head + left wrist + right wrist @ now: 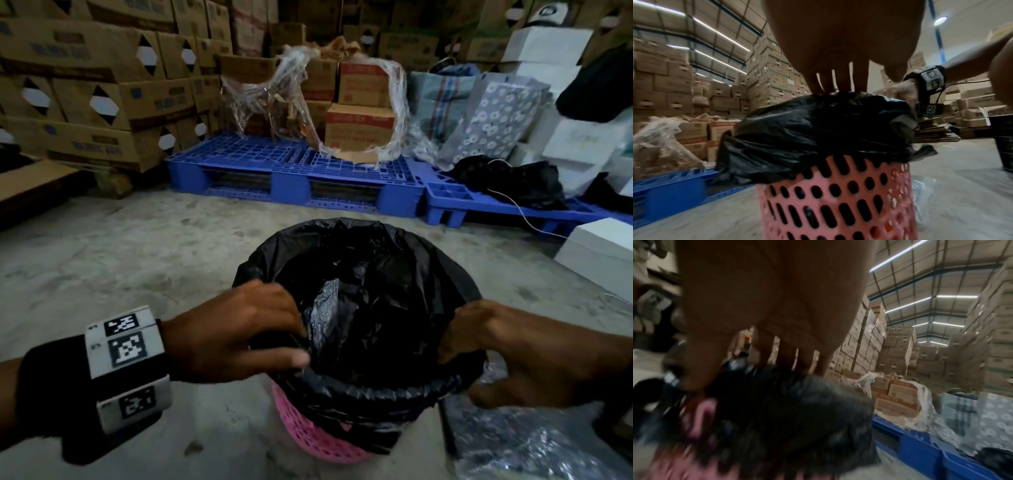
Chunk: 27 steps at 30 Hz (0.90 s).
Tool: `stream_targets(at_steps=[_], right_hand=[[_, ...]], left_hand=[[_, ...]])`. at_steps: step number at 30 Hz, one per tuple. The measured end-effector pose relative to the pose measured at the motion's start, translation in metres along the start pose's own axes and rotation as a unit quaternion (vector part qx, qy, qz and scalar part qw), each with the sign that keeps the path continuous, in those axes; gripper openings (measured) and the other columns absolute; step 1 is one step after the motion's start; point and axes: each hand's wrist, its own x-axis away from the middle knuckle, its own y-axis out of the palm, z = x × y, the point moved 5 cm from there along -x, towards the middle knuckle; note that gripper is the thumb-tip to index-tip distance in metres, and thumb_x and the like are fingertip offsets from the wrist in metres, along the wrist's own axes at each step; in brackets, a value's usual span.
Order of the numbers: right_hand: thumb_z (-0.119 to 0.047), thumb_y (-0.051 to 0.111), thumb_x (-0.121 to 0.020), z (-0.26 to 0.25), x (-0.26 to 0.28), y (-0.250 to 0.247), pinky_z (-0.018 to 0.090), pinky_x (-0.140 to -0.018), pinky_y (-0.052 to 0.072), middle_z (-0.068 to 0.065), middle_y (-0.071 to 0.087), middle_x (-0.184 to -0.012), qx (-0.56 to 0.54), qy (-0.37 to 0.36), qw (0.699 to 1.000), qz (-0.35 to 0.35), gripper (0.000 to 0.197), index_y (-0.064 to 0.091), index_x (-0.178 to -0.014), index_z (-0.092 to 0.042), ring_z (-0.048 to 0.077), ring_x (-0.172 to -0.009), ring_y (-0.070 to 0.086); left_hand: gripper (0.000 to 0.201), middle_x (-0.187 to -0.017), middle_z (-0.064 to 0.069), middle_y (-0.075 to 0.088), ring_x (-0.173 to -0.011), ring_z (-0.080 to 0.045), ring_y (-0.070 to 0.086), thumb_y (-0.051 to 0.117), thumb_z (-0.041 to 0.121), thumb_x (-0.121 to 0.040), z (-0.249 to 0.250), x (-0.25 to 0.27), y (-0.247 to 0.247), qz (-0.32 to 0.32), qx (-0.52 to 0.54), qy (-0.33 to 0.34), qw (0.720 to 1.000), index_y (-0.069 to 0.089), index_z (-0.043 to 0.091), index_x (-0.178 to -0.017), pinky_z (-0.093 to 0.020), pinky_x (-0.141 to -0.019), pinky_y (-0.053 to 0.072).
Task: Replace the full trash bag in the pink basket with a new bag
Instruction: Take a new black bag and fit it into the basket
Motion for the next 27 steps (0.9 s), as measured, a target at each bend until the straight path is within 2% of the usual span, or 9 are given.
stream_targets(at_steps=[4, 8, 13, 17, 19, 20, 22, 24, 27], right_hand=[[-0.07, 0.05, -0.075, -0.011, -0.05, -0.043, 0.028, -0.092, 0.049, -0.015, 0.059, -0.116, -0.024, 0.01, 0.999, -0.029, 0.056, 0.055, -0.118, -0.034, 0.001, -0.106, 0.055], [-0.062, 0.064, -0.071, -0.019, -0.126, -0.031, 0.032, -0.111, 0.026, 0.003, 0.033, -0.15, 0.07, 0.024, 0.986, -0.15, 0.083, 0.029, -0.14, -0.033, 0.021, -0.136, 0.032], [-0.031, 0.047, -0.093, 0.006, -0.194, 0.057, 0.046, -0.114, 0.018, 0.02, 0.017, -0.154, 0.007, 0.157, 0.952, -0.261, 0.062, 0.019, -0.145, -0.015, 0.037, -0.14, 0.019], [-0.02, 0.042, -0.096, 0.019, -0.206, 0.1, 0.046, -0.114, 0.016, 0.018, 0.008, -0.156, 0.112, 0.139, 0.939, -0.294, 0.059, 0.011, -0.146, -0.019, 0.038, -0.141, 0.017], [-0.041, 0.043, -0.091, 0.035, -0.213, 0.126, 0.047, -0.098, 0.042, 0.021, 0.033, -0.149, 0.19, 0.143, 0.938, -0.251, 0.052, 0.029, -0.14, -0.034, 0.039, -0.124, 0.048], [-0.051, 0.041, -0.082, 0.054, -0.214, 0.139, 0.04, -0.076, 0.056, 0.021, 0.053, -0.134, 0.193, 0.202, 0.926, -0.255, 0.051, 0.038, -0.133, -0.043, 0.034, -0.099, 0.067], [-0.057, 0.035, -0.071, 0.082, -0.231, 0.175, 0.032, -0.047, 0.056, 0.017, 0.055, -0.117, 0.2, 0.177, 0.958, -0.101, 0.063, 0.03, -0.131, -0.041, 0.025, -0.065, 0.072], [-0.059, 0.035, -0.07, 0.088, -0.238, 0.192, 0.033, -0.046, 0.057, 0.013, 0.048, -0.121, 0.201, 0.193, 0.957, -0.079, 0.083, 0.004, -0.141, -0.028, 0.028, -0.068, 0.072], [-0.049, 0.021, -0.073, 0.085, -0.246, 0.202, 0.032, -0.049, 0.056, 0.001, 0.072, -0.109, 0.131, 0.199, 0.969, -0.069, 0.088, -0.022, -0.141, -0.013, 0.025, -0.073, 0.073]], left_hand=[[0.071, -0.141, -0.001, 0.046, -0.132, -0.012, 0.033, 0.026, 0.075, -0.079, -0.052, -0.005, -0.012, 0.051, -0.024, -0.146, 0.988, 0.051, 0.028, -0.126, -0.038, -0.107, 0.035], [0.093, -0.159, 0.0, 0.001, -0.145, -0.014, 0.0, 0.031, 0.082, -0.064, -0.096, -0.012, -0.001, -0.025, 0.051, -0.302, 0.952, 0.012, 0.037, -0.144, -0.035, -0.117, 0.011], [0.081, -0.155, 0.009, -0.023, -0.145, -0.012, -0.012, 0.05, 0.059, -0.081, -0.105, -0.016, 0.026, -0.066, 0.142, -0.31, 0.938, -0.001, 0.044, -0.143, -0.037, -0.12, 0.008], [0.071, -0.151, 0.021, -0.028, -0.141, -0.002, -0.015, 0.047, 0.06, -0.082, -0.109, -0.013, 0.031, -0.045, 0.177, -0.296, 0.937, 0.01, 0.048, -0.141, -0.033, -0.119, 0.009], [0.067, -0.15, 0.025, -0.028, -0.138, 0.004, -0.015, 0.044, 0.063, -0.08, -0.109, -0.012, 0.033, -0.035, 0.191, -0.291, 0.937, 0.013, 0.051, -0.139, -0.027, -0.114, 0.008], [0.066, -0.149, 0.027, -0.028, -0.137, 0.006, -0.015, 0.042, 0.066, -0.079, -0.109, -0.012, 0.032, -0.03, 0.197, -0.289, 0.936, 0.014, 0.053, -0.137, -0.025, -0.113, 0.008], [0.064, -0.148, 0.03, -0.029, -0.138, 0.006, -0.017, 0.043, 0.064, -0.078, -0.109, -0.012, 0.034, -0.021, 0.206, -0.283, 0.937, 0.018, 0.054, -0.136, -0.025, -0.112, 0.008], [0.059, -0.146, 0.032, -0.031, -0.139, 0.006, -0.017, 0.047, 0.057, -0.082, -0.11, -0.012, 0.035, -0.017, 0.209, -0.278, 0.937, 0.022, 0.052, -0.135, -0.024, -0.112, 0.01], [0.059, -0.144, 0.035, -0.031, -0.139, 0.007, -0.016, 0.046, 0.056, -0.075, -0.112, -0.011, 0.035, -0.012, 0.219, -0.271, 0.937, 0.028, 0.054, -0.131, -0.024, -0.111, 0.014]])
